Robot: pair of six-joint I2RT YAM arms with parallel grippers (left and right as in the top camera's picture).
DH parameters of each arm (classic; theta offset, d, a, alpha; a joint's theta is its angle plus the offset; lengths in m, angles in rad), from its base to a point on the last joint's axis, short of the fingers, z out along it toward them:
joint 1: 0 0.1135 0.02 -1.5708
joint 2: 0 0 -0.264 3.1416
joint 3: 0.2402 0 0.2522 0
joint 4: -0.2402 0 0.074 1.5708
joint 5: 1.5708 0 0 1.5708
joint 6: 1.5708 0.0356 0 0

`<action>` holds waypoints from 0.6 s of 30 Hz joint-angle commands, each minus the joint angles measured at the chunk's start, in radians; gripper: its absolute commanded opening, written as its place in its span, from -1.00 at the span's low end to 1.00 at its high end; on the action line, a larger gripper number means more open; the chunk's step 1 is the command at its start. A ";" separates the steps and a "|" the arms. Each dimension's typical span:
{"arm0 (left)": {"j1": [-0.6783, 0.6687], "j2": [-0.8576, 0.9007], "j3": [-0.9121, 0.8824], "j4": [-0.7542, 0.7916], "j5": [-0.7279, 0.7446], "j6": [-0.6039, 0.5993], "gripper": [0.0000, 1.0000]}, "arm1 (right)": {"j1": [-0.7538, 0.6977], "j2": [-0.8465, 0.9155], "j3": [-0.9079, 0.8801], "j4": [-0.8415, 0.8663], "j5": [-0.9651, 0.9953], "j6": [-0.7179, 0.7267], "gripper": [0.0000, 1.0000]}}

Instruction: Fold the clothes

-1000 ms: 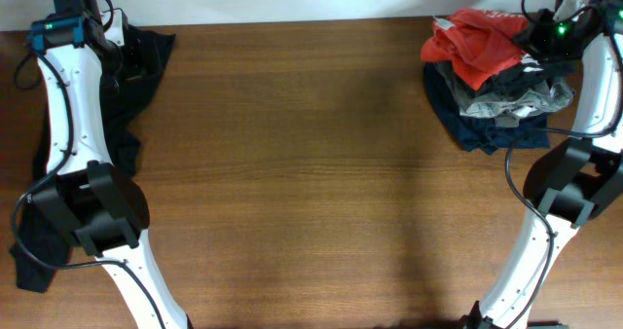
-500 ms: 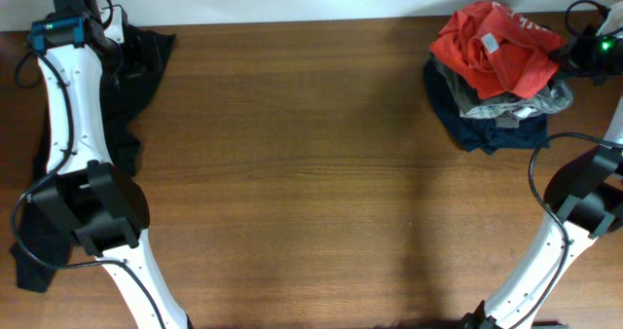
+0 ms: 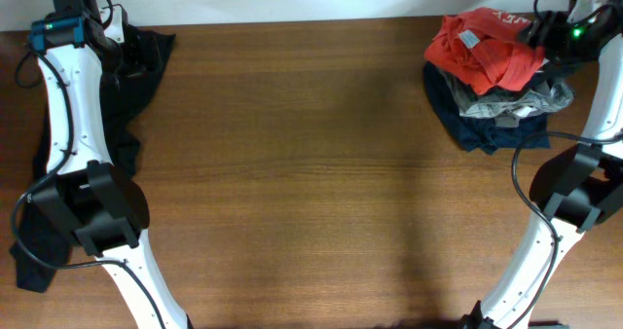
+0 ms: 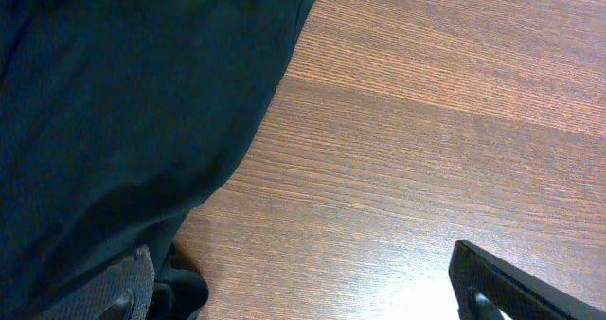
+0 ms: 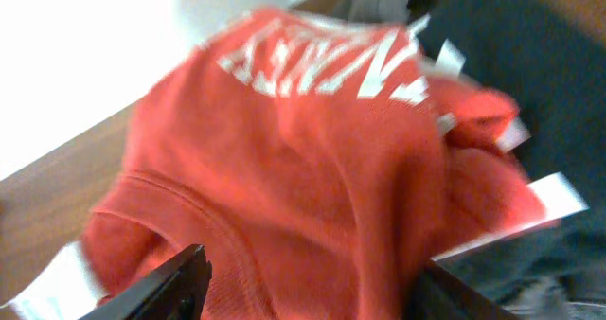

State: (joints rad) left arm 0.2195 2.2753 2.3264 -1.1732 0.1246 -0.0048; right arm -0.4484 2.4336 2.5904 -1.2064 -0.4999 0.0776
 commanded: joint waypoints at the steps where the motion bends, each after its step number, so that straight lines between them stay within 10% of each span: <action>1: -0.004 0.001 0.010 0.003 0.018 -0.003 0.99 | -0.003 -0.108 0.093 0.000 0.043 -0.022 0.32; 11: -0.004 0.001 0.010 0.014 0.018 -0.003 0.99 | 0.017 -0.137 0.204 -0.070 0.154 -0.106 0.22; 18: -0.004 0.001 0.010 0.016 0.018 -0.003 0.98 | 0.132 -0.126 0.110 0.061 0.327 -0.179 -0.92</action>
State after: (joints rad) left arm 0.2195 2.2753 2.3264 -1.1614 0.1276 -0.0048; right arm -0.3794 2.2993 2.7426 -1.1790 -0.2893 -0.0654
